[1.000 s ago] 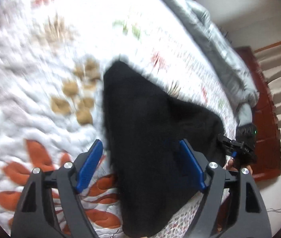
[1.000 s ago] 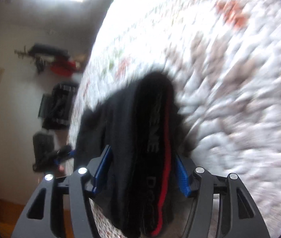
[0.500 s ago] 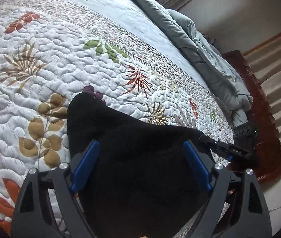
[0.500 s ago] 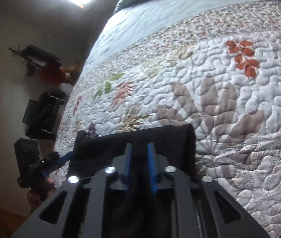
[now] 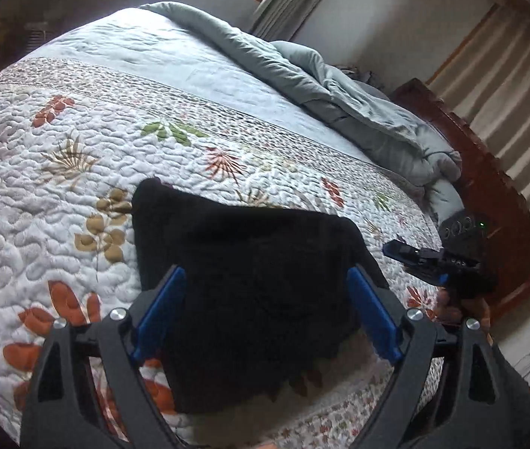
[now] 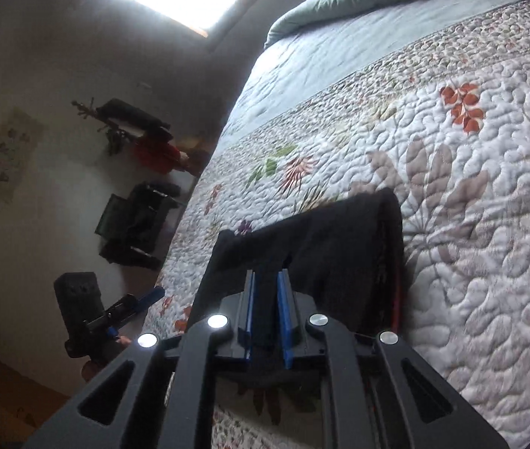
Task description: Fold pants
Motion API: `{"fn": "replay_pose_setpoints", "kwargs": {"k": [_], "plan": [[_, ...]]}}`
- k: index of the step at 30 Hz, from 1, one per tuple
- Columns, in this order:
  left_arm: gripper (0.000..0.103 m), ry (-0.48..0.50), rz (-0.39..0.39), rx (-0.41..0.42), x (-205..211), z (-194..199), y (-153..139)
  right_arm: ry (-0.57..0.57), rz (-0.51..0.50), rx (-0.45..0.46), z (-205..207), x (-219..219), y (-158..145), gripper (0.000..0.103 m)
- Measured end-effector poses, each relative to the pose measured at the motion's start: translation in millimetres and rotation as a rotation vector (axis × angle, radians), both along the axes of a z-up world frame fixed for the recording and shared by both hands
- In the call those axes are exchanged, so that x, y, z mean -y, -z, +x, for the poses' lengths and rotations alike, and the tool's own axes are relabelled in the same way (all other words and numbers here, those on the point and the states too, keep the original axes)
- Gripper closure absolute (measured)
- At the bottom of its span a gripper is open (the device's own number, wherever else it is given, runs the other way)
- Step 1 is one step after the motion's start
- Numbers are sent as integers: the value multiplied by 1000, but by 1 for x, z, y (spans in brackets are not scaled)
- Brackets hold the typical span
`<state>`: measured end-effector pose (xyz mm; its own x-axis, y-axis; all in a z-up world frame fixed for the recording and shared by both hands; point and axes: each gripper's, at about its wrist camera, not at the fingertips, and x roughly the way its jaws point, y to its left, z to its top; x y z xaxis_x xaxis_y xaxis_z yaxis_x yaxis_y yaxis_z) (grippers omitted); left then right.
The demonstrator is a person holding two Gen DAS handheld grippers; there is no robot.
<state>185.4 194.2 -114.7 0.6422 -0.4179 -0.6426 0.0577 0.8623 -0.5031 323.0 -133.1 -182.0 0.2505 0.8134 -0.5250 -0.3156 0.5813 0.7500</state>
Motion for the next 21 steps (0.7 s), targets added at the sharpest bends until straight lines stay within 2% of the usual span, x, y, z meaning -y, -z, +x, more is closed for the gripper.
{"fn": "replay_pose_setpoints", "kwargs": {"k": [3,5,7,9,11,12,14,15,16,17,19,21], "plan": [[17,38,-15,-48,14,-14,25,14,-34,-54,-13,0,33,90],[19,29,-29,-91,16,-13,45,41,-77,-83,-10,5,58,101],[20,25,-47,-101,16,-10,60,57,-49,-117,-3,11,75,103],[20,21,-58,-95,15,-10,61,78,1,-139,-4,15,73,103],[19,-2,-88,-98,11,-16,53,86,47,-125,-14,17,57,92],[17,-19,-95,-94,8,-23,44,92,60,-116,-21,19,49,83],[10,-41,-99,-65,3,-41,26,105,94,-90,-40,24,29,77],[7,-62,-88,-45,2,-56,15,126,84,-76,-57,27,17,67],[6,-85,-72,-32,2,-70,6,142,67,-52,-73,29,6,55],[4,-105,-59,-20,2,-84,-3,149,51,-14,-91,29,-5,49],[3,-154,3,-6,8,-116,-21,175,-10,55,-135,30,-26,31],[3,-203,101,10,21,-151,-36,210,-60,102,-181,31,-42,19]]}}
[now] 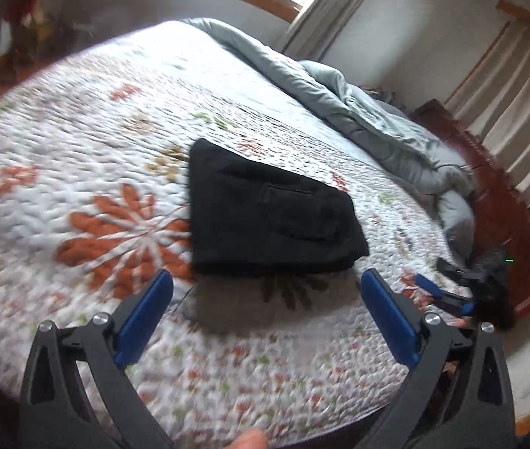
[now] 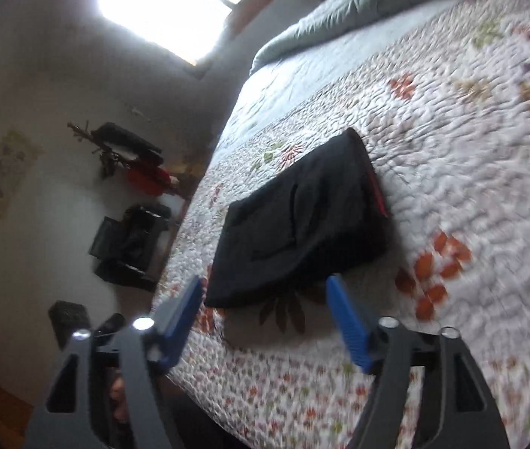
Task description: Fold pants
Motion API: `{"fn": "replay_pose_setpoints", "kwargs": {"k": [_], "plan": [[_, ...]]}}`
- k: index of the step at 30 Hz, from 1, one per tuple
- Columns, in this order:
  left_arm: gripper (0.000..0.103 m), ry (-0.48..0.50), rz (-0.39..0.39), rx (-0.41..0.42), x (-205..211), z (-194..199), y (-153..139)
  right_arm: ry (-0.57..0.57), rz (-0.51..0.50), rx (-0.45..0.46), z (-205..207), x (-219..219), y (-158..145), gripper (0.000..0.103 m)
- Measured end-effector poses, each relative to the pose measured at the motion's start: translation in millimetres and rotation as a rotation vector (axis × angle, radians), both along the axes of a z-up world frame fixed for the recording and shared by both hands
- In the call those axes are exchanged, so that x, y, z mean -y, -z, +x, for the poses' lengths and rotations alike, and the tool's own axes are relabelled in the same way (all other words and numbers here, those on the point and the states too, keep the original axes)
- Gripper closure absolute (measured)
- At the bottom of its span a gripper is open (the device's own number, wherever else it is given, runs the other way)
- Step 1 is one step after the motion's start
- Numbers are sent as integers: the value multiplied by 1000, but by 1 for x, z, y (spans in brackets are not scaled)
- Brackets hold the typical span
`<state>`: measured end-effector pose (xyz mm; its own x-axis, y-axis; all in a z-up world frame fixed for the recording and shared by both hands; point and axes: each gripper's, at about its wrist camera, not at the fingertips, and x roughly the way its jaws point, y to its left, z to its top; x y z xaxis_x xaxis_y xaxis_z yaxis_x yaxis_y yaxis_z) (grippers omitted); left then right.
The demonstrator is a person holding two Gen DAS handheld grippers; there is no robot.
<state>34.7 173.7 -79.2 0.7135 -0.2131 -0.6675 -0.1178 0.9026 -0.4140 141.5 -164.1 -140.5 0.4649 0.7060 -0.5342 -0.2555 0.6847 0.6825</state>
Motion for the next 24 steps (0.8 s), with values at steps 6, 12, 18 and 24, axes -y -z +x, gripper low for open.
{"fn": "replay_pose_setpoints", "kwargs": {"k": [6,12,18,24], "plan": [[3,-87,254,56,48,-92,-30,85,-233,139,-102,-2,-33,8],[3,-104,318,82,79,-146,-54,174,-423,343,-184,-13,-77,4],[3,-135,346,80,99,-187,-75,161,-440,434,-230,-24,-106,4],[3,-135,319,67,108,-208,-83,126,-450,429,-251,-36,-110,4]]}}
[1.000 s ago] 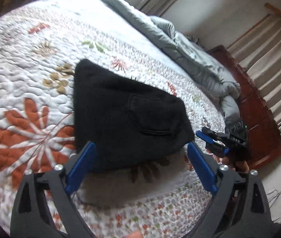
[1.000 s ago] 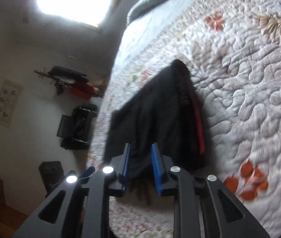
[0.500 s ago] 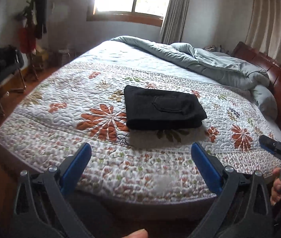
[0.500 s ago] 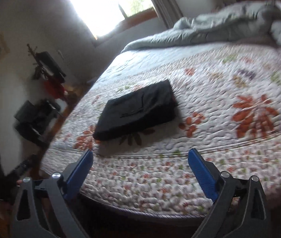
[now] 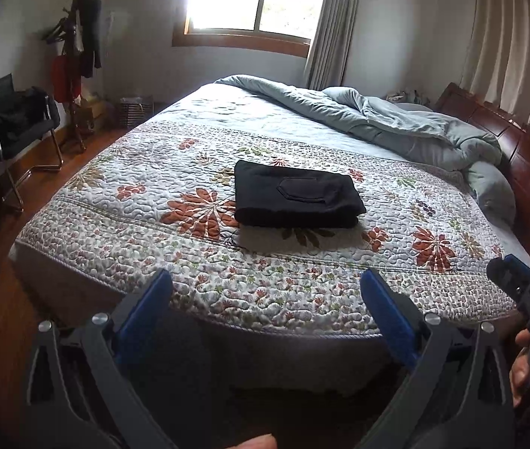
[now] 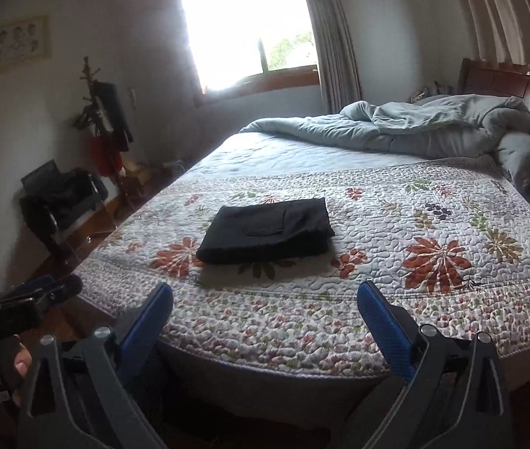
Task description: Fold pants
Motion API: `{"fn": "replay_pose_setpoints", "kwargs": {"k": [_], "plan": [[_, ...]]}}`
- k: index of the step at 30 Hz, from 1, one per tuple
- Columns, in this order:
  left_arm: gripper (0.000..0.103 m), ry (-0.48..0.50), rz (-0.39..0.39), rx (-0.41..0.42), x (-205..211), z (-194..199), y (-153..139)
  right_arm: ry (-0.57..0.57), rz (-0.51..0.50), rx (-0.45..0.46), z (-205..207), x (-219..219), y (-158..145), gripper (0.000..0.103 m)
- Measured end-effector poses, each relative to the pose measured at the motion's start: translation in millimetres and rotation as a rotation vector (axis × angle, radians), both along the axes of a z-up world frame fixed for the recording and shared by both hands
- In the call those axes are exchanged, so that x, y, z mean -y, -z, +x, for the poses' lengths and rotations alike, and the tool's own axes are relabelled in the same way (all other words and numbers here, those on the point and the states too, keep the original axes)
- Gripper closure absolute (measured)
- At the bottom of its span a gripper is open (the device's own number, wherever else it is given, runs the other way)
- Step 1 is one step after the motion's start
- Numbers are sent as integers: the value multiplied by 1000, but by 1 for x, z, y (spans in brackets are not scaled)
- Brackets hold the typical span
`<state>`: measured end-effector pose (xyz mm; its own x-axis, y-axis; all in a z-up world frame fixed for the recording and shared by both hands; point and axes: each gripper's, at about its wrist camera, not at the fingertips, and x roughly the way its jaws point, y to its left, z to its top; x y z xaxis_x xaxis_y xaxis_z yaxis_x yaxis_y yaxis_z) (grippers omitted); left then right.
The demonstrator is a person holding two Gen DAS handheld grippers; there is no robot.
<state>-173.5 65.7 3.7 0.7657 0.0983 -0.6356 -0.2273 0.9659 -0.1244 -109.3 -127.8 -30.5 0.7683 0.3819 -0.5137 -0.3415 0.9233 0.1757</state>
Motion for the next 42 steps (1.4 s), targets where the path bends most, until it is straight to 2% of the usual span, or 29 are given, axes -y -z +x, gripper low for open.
{"fn": "replay_pose_setpoints", "kwargs": {"k": [9,20,28,36,42], "plan": [[3,-17,62,-23,8,6,6,1,-50,-48,9,-9,20,4],[3,-42,48,-30,6,16,11,-38,-81,-70,19,-21,30,4],[3,-56,77,-20,6,18,8,-42,-87,-78,22,-26,32,4],[3,-60,17,3,-4,16,10,-39,-71,-106,28,-25,40,4],[3,-69,37,-7,-4,24,14,-48,-69,-118,38,-26,44,4]]}}
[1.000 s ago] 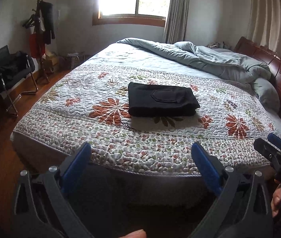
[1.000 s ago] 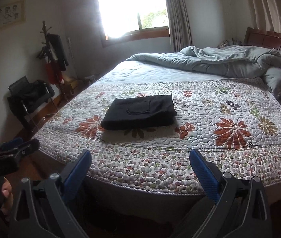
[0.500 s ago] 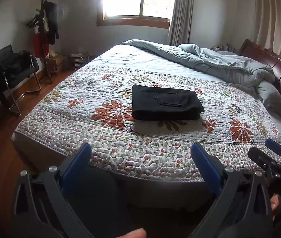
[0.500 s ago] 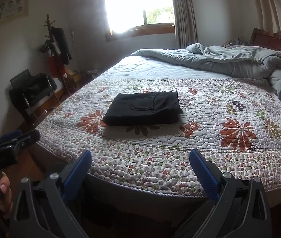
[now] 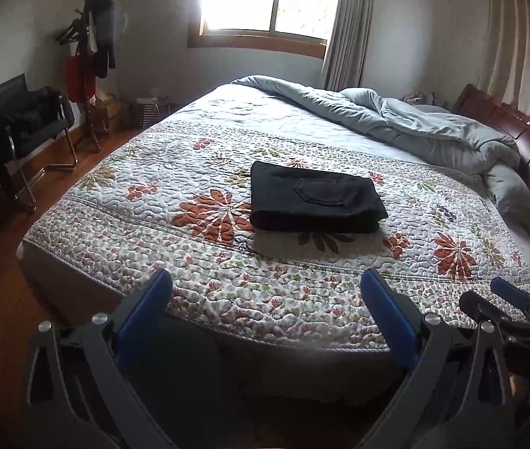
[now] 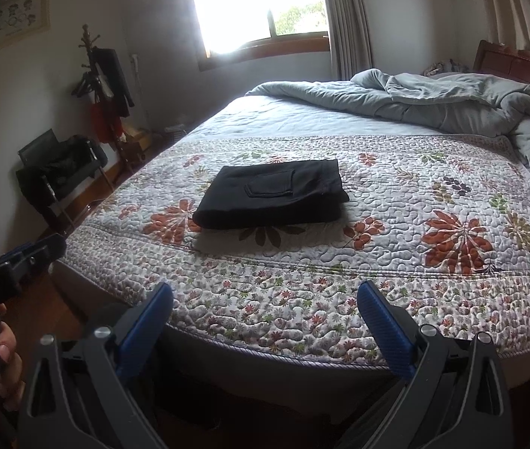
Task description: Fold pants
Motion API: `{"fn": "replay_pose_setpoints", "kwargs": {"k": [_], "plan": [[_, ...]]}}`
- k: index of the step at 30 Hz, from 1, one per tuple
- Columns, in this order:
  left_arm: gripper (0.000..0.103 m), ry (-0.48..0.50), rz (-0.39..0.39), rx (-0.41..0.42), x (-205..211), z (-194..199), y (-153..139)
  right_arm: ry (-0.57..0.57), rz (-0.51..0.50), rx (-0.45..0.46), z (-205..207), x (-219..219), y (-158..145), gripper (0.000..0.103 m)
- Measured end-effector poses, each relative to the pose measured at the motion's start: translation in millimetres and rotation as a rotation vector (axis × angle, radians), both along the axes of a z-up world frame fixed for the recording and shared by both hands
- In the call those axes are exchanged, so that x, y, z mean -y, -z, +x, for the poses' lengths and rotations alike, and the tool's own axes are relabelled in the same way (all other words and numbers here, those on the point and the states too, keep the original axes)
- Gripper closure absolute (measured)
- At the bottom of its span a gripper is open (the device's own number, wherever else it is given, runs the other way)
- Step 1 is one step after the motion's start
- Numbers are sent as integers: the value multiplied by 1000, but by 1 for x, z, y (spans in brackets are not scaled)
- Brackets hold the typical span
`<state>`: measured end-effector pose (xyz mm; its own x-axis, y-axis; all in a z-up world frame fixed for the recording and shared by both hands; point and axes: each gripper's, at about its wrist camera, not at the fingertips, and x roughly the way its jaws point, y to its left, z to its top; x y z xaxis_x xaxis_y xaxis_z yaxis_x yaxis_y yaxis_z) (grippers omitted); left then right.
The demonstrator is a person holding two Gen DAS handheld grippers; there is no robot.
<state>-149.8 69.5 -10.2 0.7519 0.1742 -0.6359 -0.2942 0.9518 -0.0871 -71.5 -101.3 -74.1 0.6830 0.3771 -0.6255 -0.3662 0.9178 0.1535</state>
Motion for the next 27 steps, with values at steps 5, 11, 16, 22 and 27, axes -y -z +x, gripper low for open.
{"fn": "replay_pose_setpoints", "kwargs": {"k": [5,11,16,22,27], "plan": [[3,6,18,-5,3,4,2,4,2,1,7,0,1,4],[3,0,25,-5,1,8,3,5,-5,-8,13,-2,5,4],[3,-5,49,-5,1,10,3,12,-5,-7,16,-3,5,4],[3,-4,36,-18,-1,11,3,12,-11,1,16,-4,3,4],[3,2,27,-31,-1,10,5,14,-10,2,16,-3,3,4]]}}
